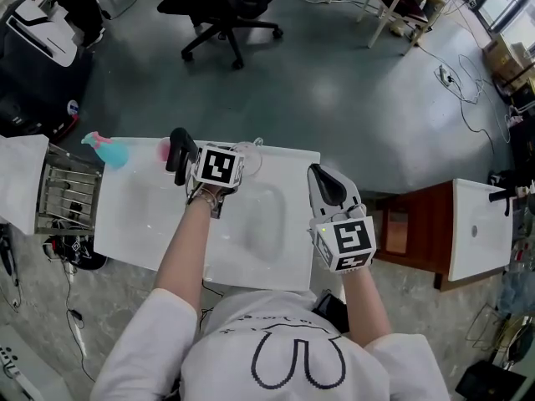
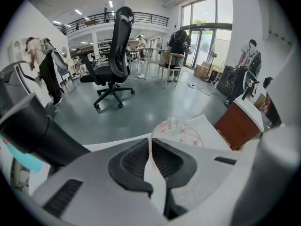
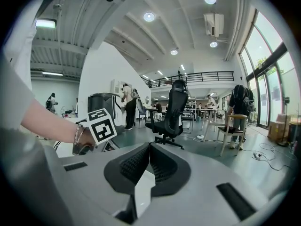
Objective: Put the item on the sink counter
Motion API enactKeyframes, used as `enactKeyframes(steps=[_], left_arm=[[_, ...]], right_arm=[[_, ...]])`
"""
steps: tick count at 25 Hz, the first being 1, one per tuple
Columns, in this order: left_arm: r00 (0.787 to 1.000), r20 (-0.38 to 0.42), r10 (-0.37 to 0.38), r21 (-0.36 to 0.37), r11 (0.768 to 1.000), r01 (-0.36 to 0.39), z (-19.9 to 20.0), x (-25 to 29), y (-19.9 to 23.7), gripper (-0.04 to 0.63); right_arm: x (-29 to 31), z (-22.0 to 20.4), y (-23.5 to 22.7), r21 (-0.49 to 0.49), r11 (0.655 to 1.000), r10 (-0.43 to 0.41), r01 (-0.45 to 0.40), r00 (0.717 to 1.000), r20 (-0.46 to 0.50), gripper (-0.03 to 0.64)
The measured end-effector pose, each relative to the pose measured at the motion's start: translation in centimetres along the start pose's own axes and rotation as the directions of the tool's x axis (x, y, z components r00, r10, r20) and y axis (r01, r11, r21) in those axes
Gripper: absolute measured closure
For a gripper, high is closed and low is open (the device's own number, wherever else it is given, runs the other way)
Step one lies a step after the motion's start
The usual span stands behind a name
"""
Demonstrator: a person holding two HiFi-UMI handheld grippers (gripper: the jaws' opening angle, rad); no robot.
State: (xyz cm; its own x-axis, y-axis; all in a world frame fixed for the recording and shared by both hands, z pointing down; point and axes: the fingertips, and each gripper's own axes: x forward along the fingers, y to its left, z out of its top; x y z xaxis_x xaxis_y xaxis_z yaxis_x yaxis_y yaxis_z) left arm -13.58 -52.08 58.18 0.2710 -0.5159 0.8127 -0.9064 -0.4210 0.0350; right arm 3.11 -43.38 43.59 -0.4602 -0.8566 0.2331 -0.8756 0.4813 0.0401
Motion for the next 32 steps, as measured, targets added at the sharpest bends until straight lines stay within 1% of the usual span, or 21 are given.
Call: enactKeyframes(steps=[3,10,15,16,17,19,21,22,25,30,32], left_arm=[[1.0,0.001,-0.008,-0.016,1.0,0.008,-0.1,0.2,0.1,0.568],[1.0,0.01,0.003,-0.002,1.0,-0.003,-0.1,0.4,0.3,0.566],[1.0,0.018,0.014,-0.06,0.998,-0.013,-0.2,0.3,0.6,0.552],[1.0,0.023,0.01,-0.074,0.997,-0.009,-0.2,0.2,0.5,0.505],[1.0,0.031,0.005,-0.089,0.996,-0.002,-0.2,0.2,0.5,0.437],[0.999,0.052,0.002,-0.12,0.993,0.004,0.0,-0.2,0.5,0.371],[0.997,0.074,0.009,-0.134,0.991,0.001,0.2,-0.6,0.5,0.312],[0.996,0.084,0.012,-0.137,0.991,0.0,0.3,-0.9,0.5,0.292],[0.994,0.113,0.012,-0.143,0.99,0.004,0.5,-1.8,0.1,0.267],[0.986,0.167,0.011,-0.135,0.991,0.012,0.7,-4.0,-1.0,0.265],[0.981,0.193,0.004,-0.144,0.989,0.024,0.7,-5.0,-1.4,0.265]], right_arm=[[0.0,0.0,0.0,-0.004,1.0,0.005,-0.005,1.0,-0.002,0.589],[0.2,0.2,0.3,-0.012,1.0,0.016,-0.016,1.0,0.002,0.589],[0.0,0.3,0.6,-0.013,0.999,0.032,-0.032,0.999,-0.001,0.589],[-0.1,0.3,0.7,-0.015,0.999,0.035,-0.035,0.999,0.0,0.589],[-0.2,0.3,0.8,-0.017,0.999,0.037,-0.037,0.999,0.001,0.589],[-0.4,0.2,1.0,-0.018,0.999,0.041,-0.041,0.999,0.004,0.588],[-0.6,0.2,1.2,-0.019,0.999,0.045,-0.045,0.999,0.005,0.589],[-0.6,0.2,1.3,-0.018,0.999,0.046,-0.046,0.999,0.006,0.589],[-0.9,0.5,1.5,-0.018,0.999,0.051,-0.051,0.999,0.013,0.589],[-1.4,1.3,1.9,-0.02,0.998,0.058,-0.057,0.998,0.034,0.589],[-1.7,1.8,2.2,-0.022,0.997,0.069,-0.068,0.997,0.047,0.589]])
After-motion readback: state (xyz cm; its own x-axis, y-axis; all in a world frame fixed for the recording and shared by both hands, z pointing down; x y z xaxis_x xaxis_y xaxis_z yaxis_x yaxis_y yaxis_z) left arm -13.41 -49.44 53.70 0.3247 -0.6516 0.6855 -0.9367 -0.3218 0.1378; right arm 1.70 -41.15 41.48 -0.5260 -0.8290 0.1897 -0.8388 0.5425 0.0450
